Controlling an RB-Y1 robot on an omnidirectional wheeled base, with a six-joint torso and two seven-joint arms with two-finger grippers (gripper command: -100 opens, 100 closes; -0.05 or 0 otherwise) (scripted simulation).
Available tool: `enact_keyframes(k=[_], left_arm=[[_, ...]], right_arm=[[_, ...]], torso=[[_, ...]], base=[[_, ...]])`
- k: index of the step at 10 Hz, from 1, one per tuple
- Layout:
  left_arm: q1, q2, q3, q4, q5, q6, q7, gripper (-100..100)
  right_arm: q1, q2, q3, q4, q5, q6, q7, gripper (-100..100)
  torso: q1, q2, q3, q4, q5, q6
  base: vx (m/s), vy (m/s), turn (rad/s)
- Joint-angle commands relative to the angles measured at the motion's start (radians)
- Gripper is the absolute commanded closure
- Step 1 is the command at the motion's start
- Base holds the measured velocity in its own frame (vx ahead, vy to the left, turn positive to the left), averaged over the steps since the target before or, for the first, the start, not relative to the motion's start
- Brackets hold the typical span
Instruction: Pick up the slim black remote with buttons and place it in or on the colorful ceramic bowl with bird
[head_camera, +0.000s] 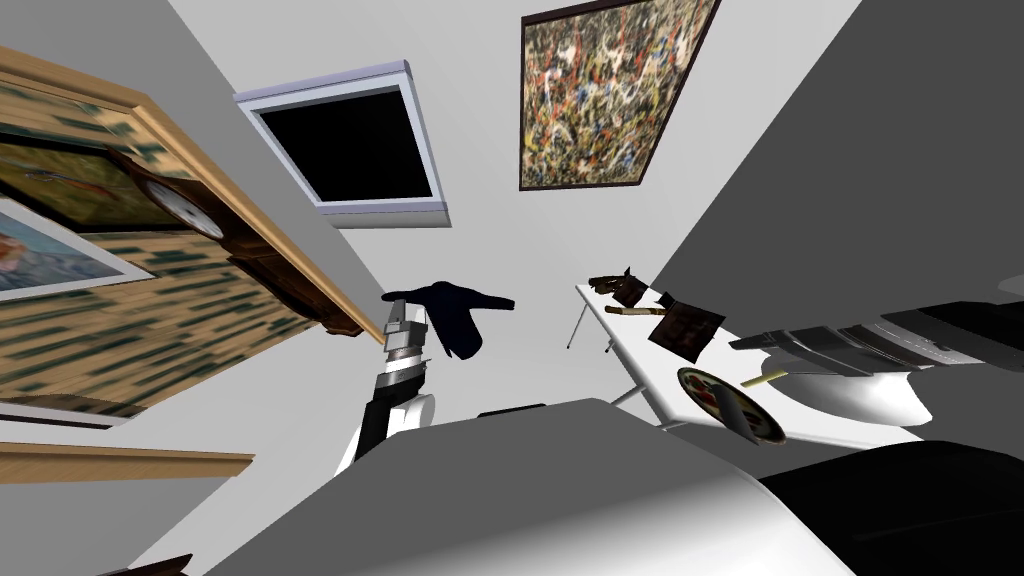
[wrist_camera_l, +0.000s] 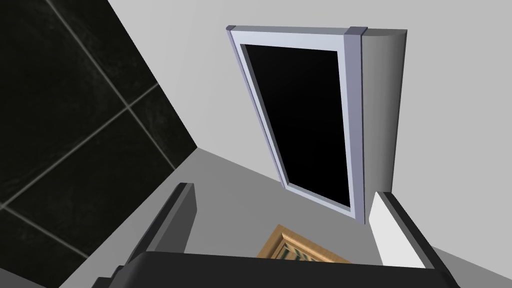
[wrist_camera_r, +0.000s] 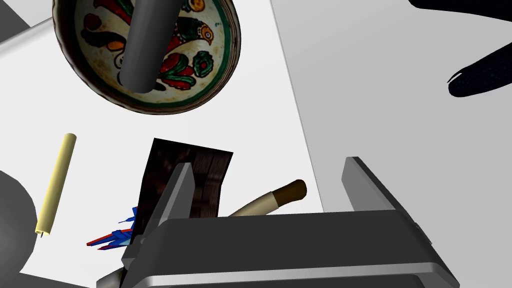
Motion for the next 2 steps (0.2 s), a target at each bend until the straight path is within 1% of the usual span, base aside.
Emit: enact_keyframes(k=[1,2], left_arm=[[0.000,0.000,0.000,0.000,0.000,0.000,0.000,0],[0.000,0.000,0.000,0.000,0.000,0.000,0.000,0]], right_arm=[[0.000,0.000,0.000,0.000,0.000,0.000,0.000,0],[0.000,0.000,0.000,0.000,0.000,0.000,0.000,0]], torso=[[0.000,0.000,0.000,0.000,0.000,0.000],[0.000,0.000,0.000,0.000,0.000,0.000]], base=[[0.000,0.000,0.000],[0.000,0.000,0.000]])
